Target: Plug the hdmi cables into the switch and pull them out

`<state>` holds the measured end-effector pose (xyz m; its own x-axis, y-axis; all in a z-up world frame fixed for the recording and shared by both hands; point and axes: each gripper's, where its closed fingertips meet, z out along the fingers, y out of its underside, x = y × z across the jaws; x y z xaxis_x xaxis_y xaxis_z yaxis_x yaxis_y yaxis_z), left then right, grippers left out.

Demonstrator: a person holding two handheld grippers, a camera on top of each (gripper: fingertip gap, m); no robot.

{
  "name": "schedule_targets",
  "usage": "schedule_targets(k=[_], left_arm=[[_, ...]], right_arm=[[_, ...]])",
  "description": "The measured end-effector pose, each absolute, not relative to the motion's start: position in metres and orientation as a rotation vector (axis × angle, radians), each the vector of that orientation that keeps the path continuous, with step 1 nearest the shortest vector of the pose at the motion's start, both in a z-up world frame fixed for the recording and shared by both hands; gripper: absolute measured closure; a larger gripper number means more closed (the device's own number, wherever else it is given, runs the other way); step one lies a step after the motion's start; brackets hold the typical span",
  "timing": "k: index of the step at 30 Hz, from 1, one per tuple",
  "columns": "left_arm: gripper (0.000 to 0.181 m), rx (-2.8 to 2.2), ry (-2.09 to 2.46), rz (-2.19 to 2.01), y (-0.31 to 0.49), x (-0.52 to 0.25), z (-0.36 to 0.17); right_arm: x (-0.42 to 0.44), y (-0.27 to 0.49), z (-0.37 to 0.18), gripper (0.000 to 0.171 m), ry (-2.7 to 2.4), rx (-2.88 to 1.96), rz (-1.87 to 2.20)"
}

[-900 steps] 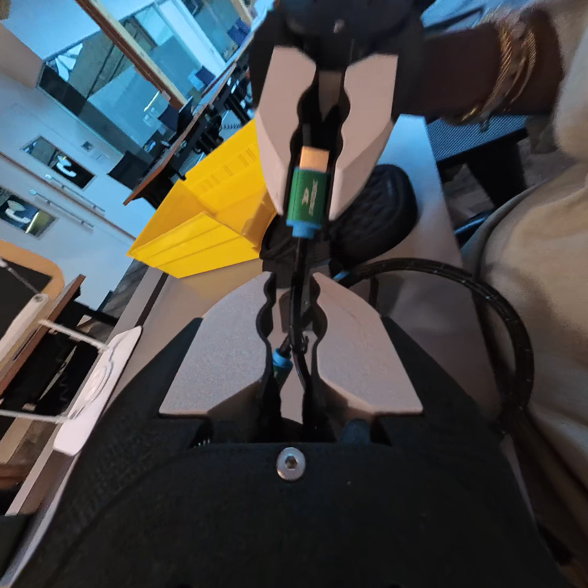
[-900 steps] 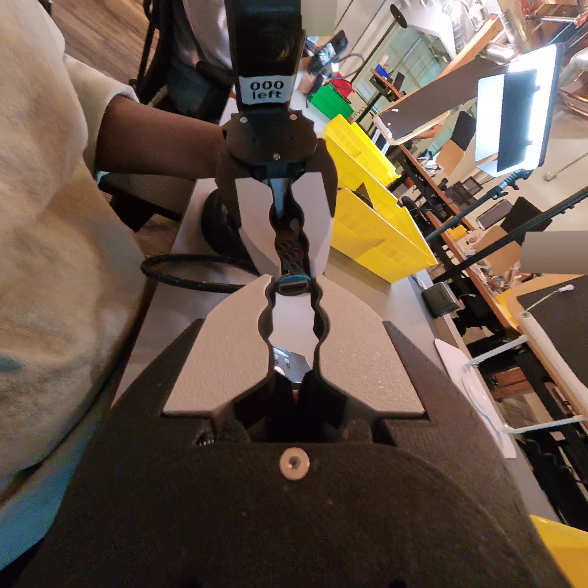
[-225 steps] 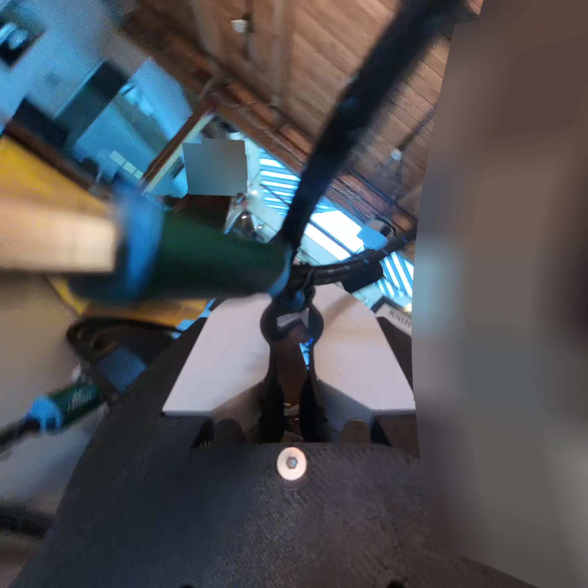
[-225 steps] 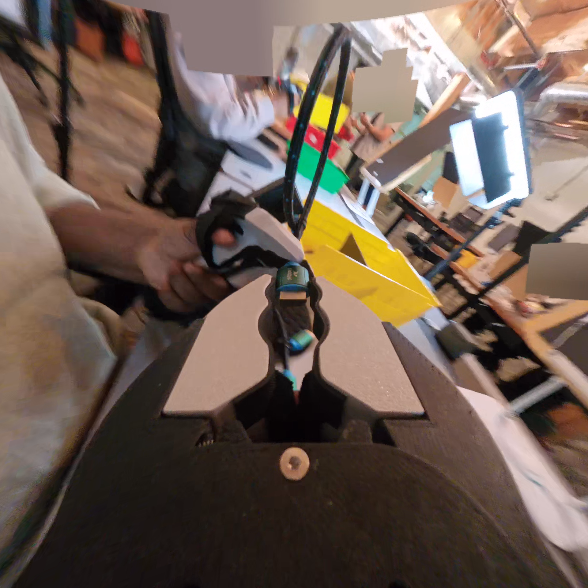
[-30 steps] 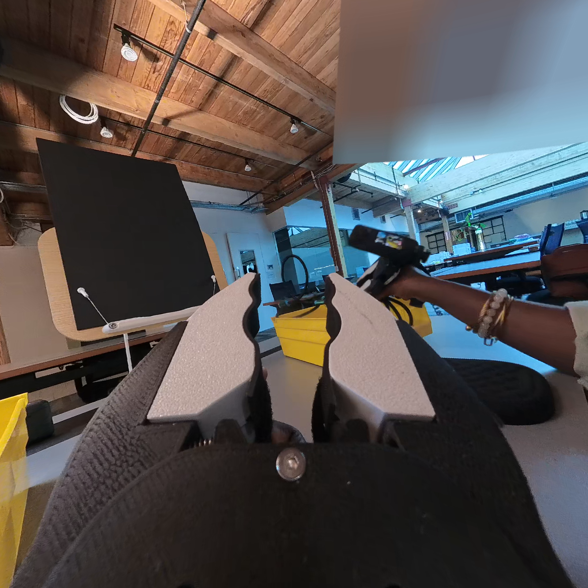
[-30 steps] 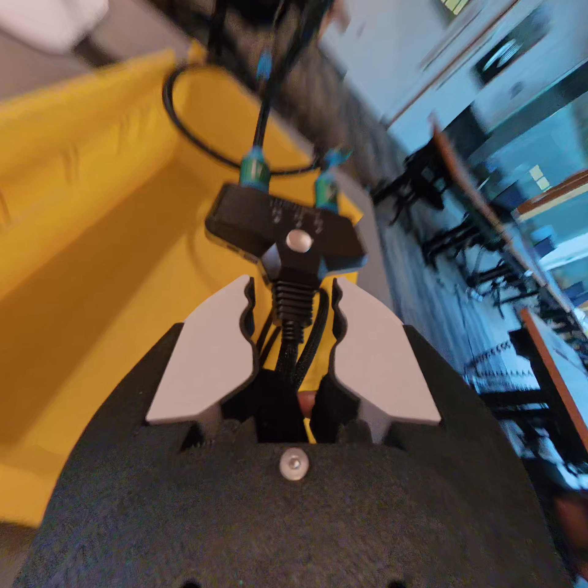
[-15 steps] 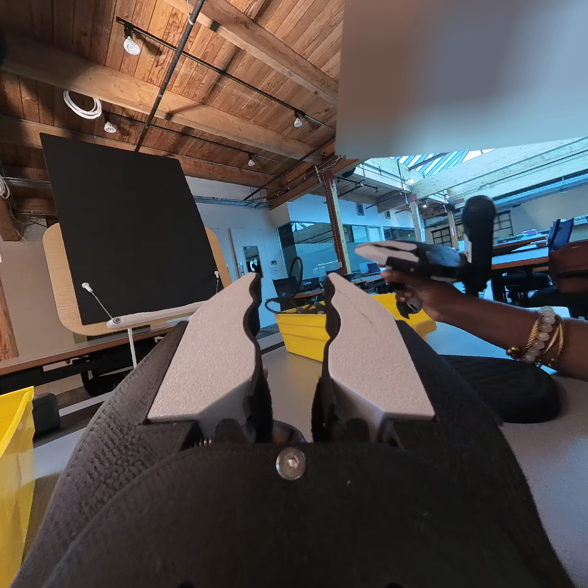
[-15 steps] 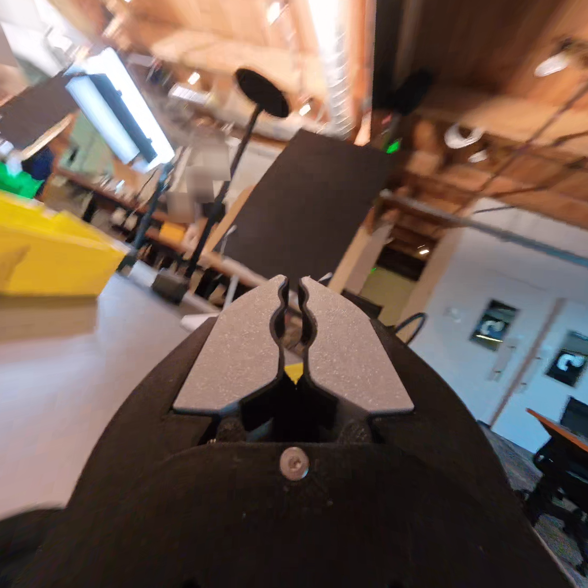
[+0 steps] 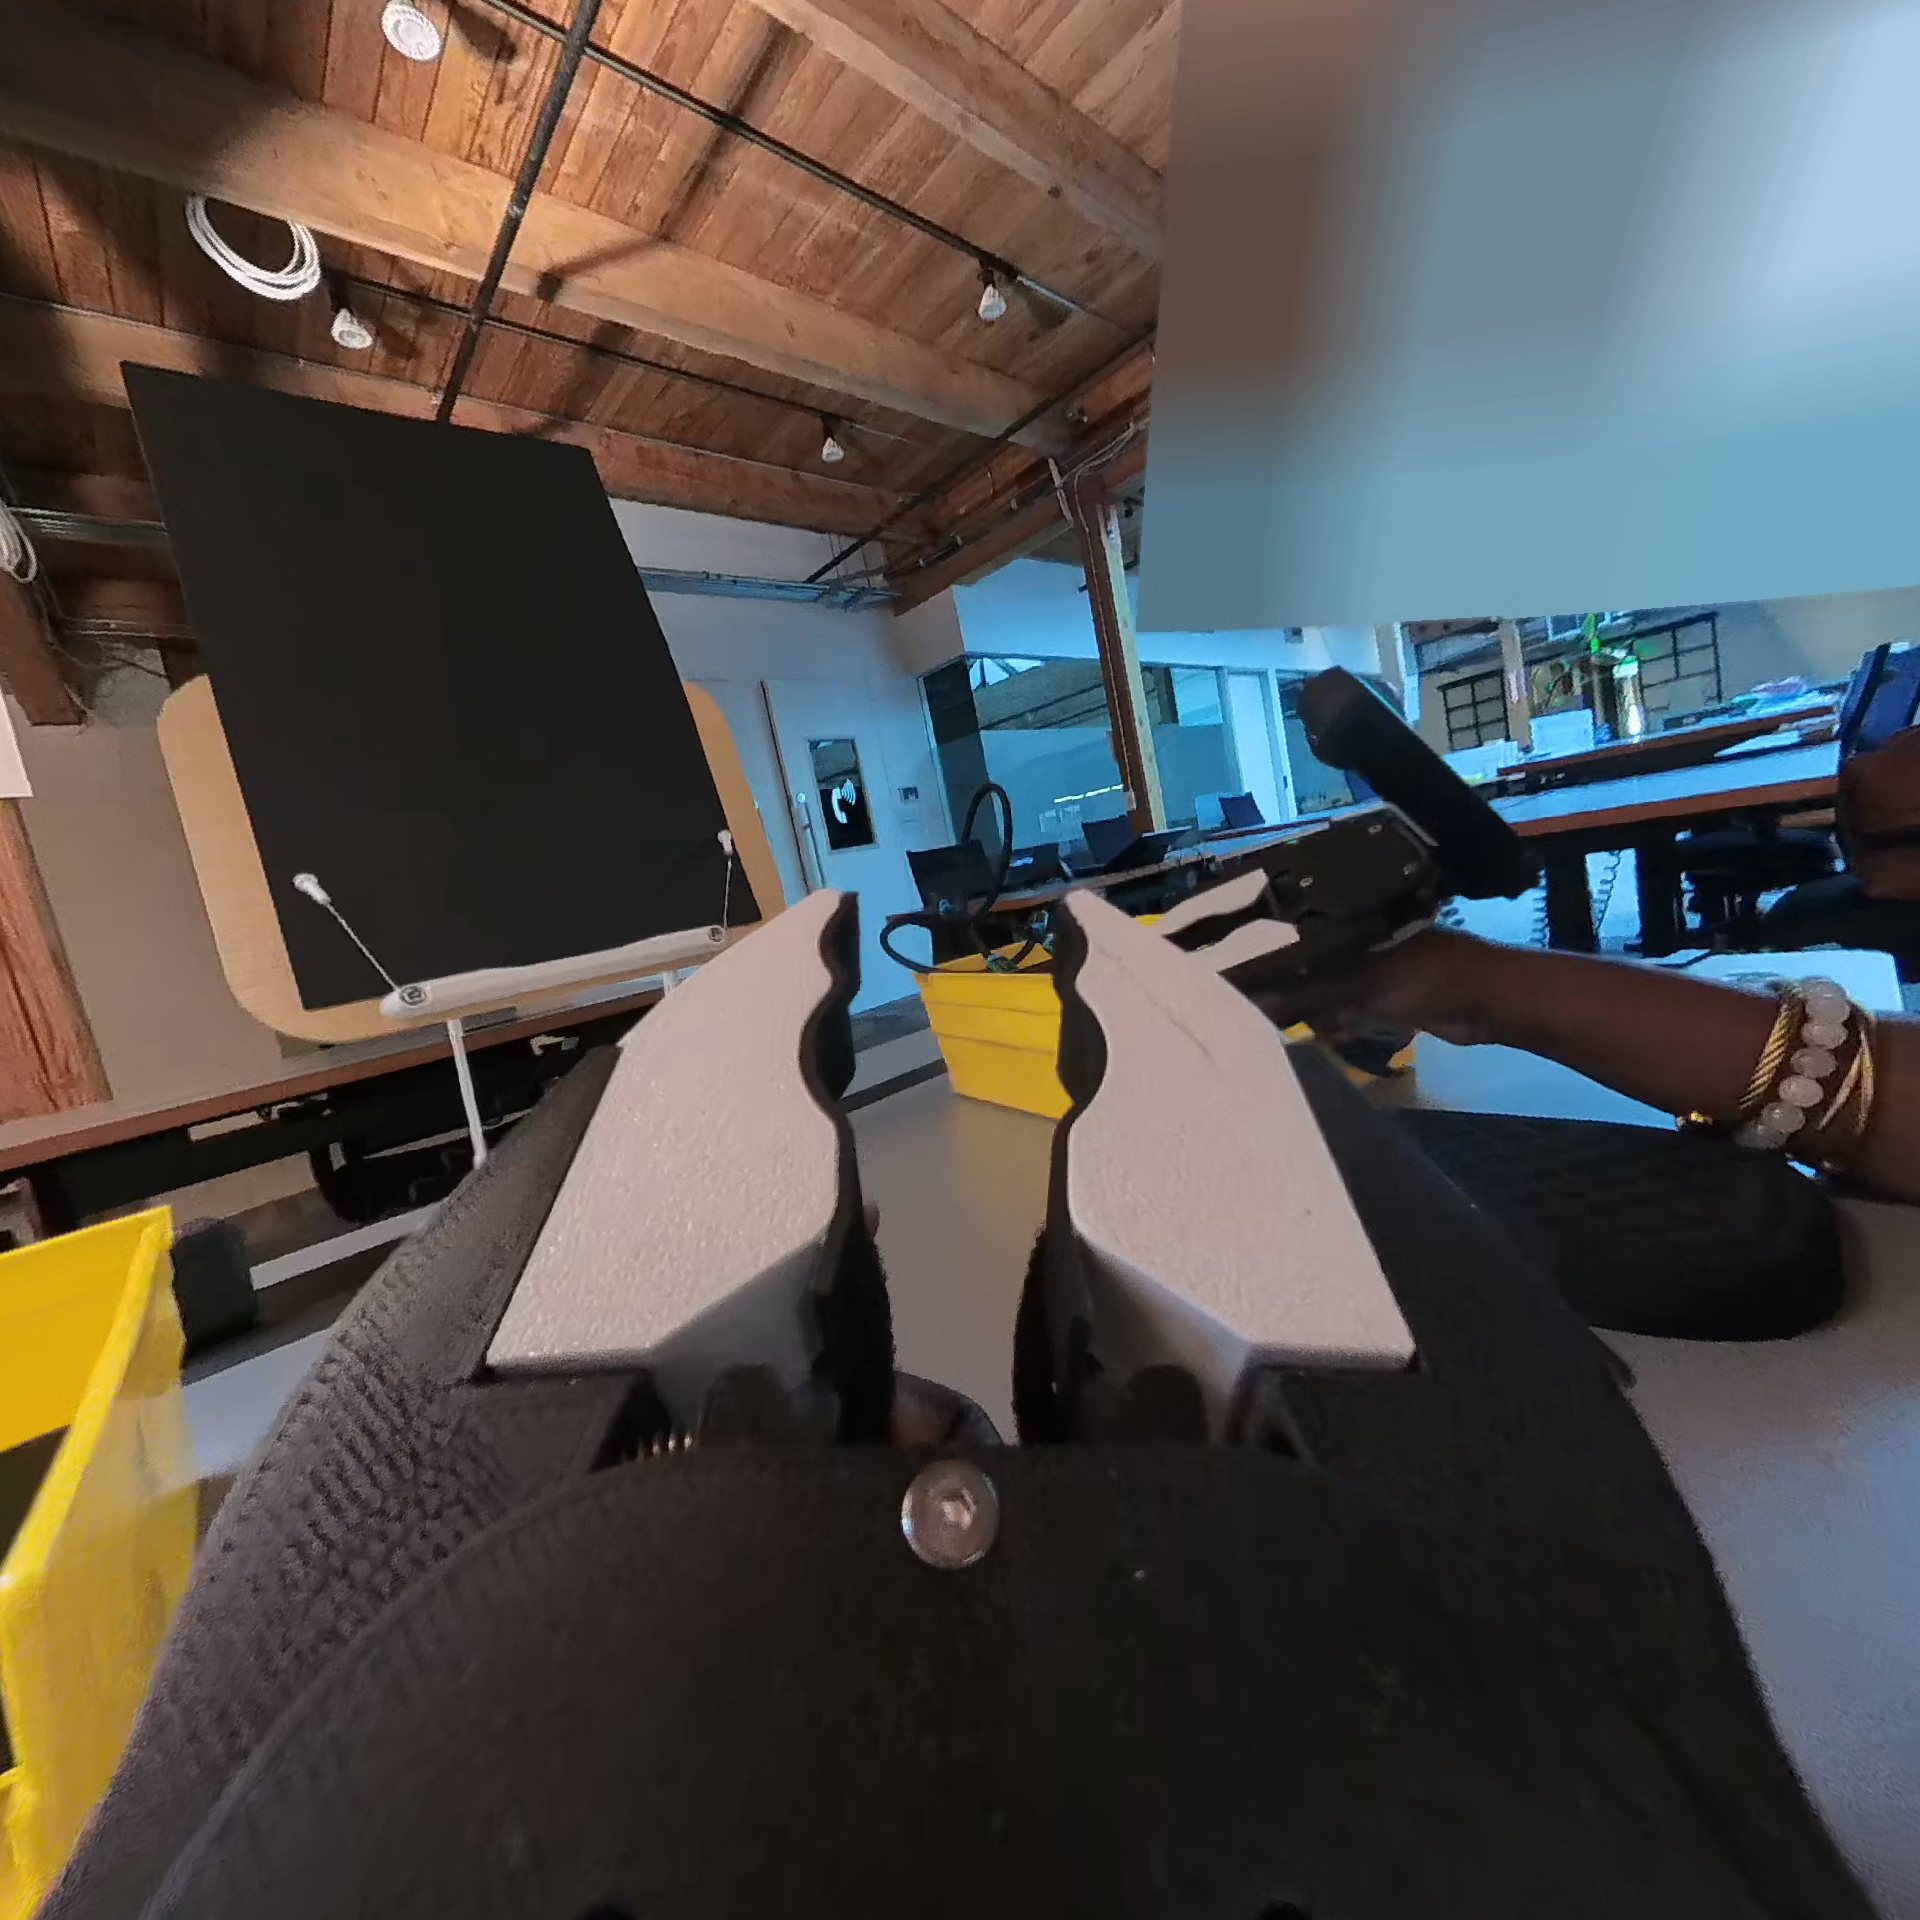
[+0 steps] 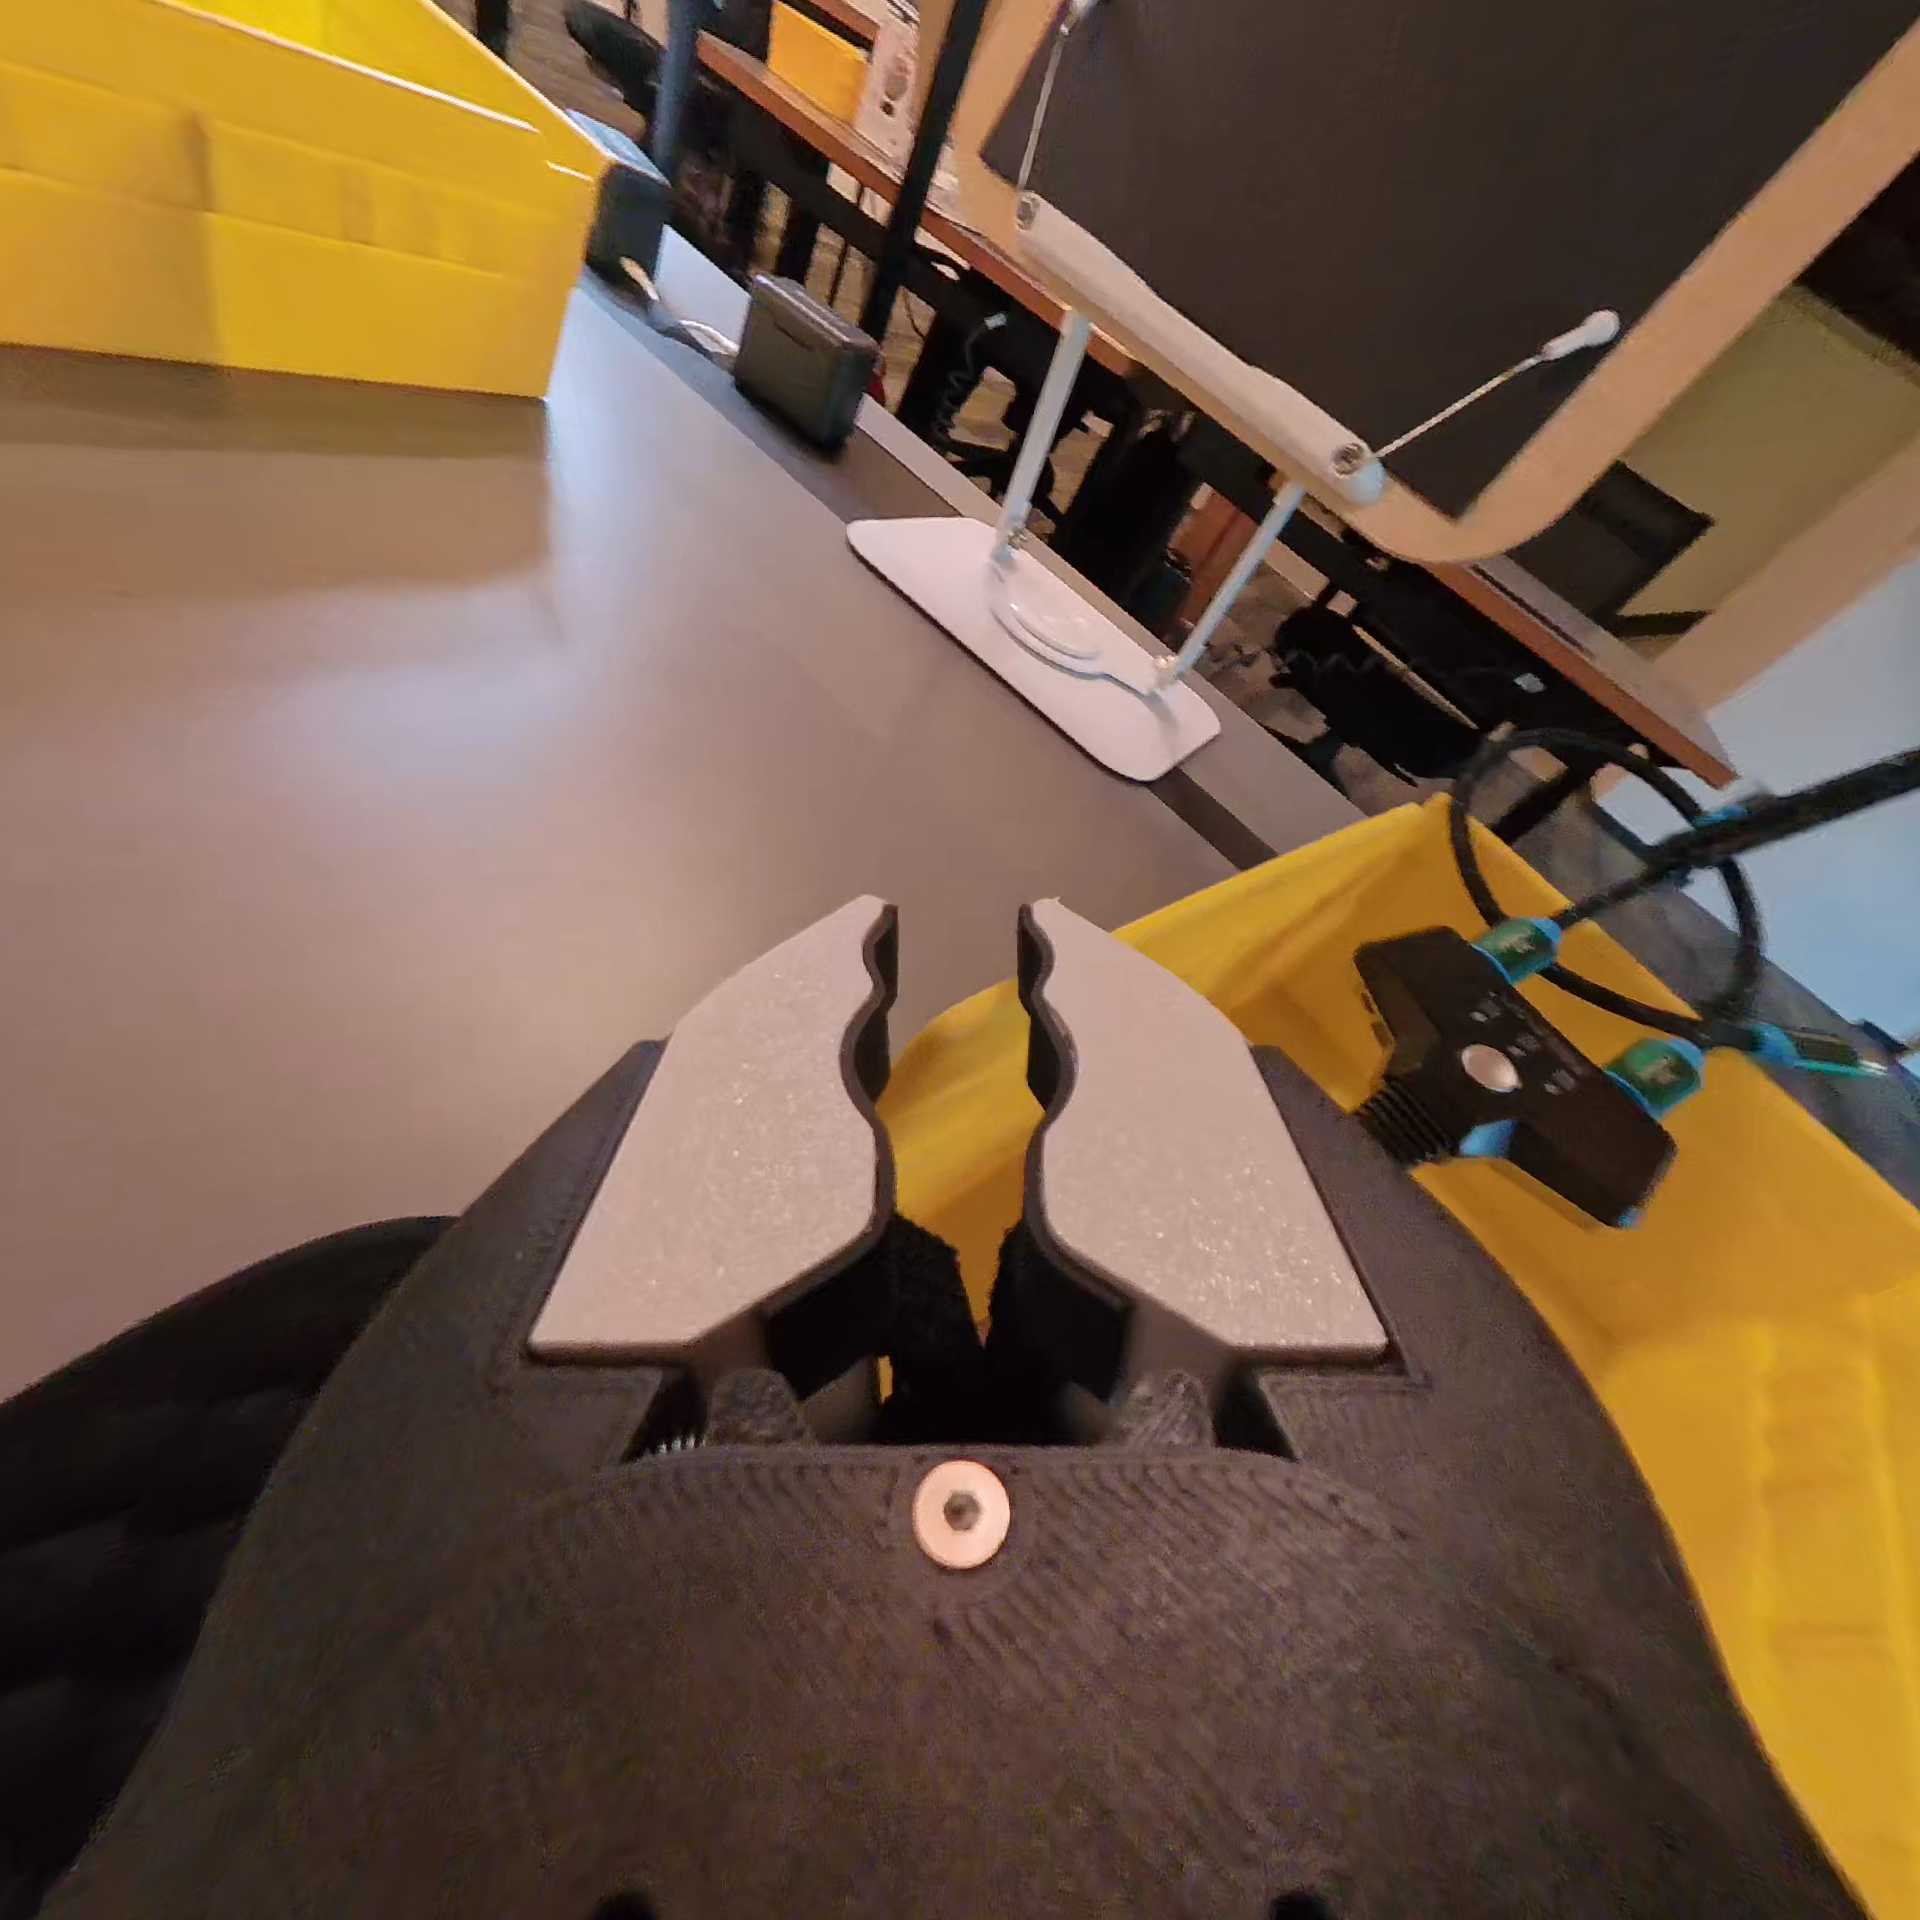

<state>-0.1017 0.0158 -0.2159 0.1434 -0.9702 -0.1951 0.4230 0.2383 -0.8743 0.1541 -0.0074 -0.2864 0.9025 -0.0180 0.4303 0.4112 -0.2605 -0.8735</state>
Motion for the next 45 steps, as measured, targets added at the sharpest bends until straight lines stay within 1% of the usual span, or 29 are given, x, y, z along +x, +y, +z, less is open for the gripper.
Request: schedule_targets(k=[3, 6, 10, 13, 16, 18, 21, 22, 23, 25, 26, 29, 31, 34, 38, 42, 45], left_arm=[[0.146, -0.805, 0.902, -1.049, 0.03, -0.111, -0.208], [0.144, -0.969, 0.857, -0.812, 0.072, -0.132, -0.206], [0.134, -1.287, 0.923, -0.552, 0.132, -0.168, -0.244], [0.132, -1.38, 0.991, -0.582, 0.15, -0.183, -0.256], [0.132, -1.403, 1.011, -0.562, 0.186, -0.192, -0.24], [0.129, -1.539, 1.02, -0.651, 0.21, -0.186, -0.234], [0.128, -1.758, 1.032, -0.716, 0.233, -0.18, -0.242], [0.128, -1.79, 0.967, -0.733, 0.238, -0.181, -0.241], [0.131, -1.766, 0.902, -0.764, 0.237, -0.181, -0.238], [0.142, -1.681, 0.88, -0.827, 0.212, -0.18, -0.24], [0.143, -1.661, 0.947, -0.797, 0.195, -0.181, -0.251], [0.142, -1.63, 1.187, -0.514, 0.153, -0.208, -0.286], [0.14, -1.612, 1.3, -0.419, 0.127, -0.229, -0.292], [0.14, -1.566, 1.345, -0.439, 0.11, -0.238, -0.266], [0.14, -1.486, 1.335, -0.6, 0.103, -0.219, -0.223], [0.139, -1.403, 1.388, -0.542, 0.125, -0.192, -0.197], [0.139, -1.42, 1.454, -0.532, 0.154, -0.168, -0.189]], right_arm=[[0.165, -0.011, -0.287, 0.151, -0.253, -1.815, -0.475], [0.17, -0.016, -0.286, 0.15, -0.238, -1.826, -0.5], [0.158, -0.018, -0.266, 0.15, -0.287, -1.675, -0.492], [0.142, -0.016, -0.258, 0.15, -0.32, -1.618, -0.404], [0.122, -0.013, -0.254, 0.148, -0.362, -1.574, -0.269], [0.113, -0.014, -0.249, 0.147, -0.377, -1.544, -0.215], [0.109, -0.017, -0.245, 0.147, -0.384, -1.521, -0.193], [0.11, -0.018, -0.246, 0.147, -0.379, -1.524, -0.198], [0.112, -0.02, -0.247, 0.147, -0.373, -1.528, -0.205], [0.114, -0.025, -0.246, 0.147, -0.371, -1.525, -0.216], [0.117, -0.027, -0.245, 0.148, -0.369, -1.522, -0.231], [0.126, -0.036, -0.239, 0.149, -0.3, -1.488, -0.251], [0.125, -0.04, -0.237, 0.15, -0.27, -1.458, -0.191], [0.126, -0.041, -0.24, 0.15, -0.263, -1.456, -0.193], [0.125, -0.037, -0.242, 0.15, -0.294, -1.476, -0.232], [0.12, -0.031, -0.247, 0.15, -0.329, -1.499, -0.23], [0.115, -0.028, -0.252, 0.149, -0.356, -1.517, -0.206]])
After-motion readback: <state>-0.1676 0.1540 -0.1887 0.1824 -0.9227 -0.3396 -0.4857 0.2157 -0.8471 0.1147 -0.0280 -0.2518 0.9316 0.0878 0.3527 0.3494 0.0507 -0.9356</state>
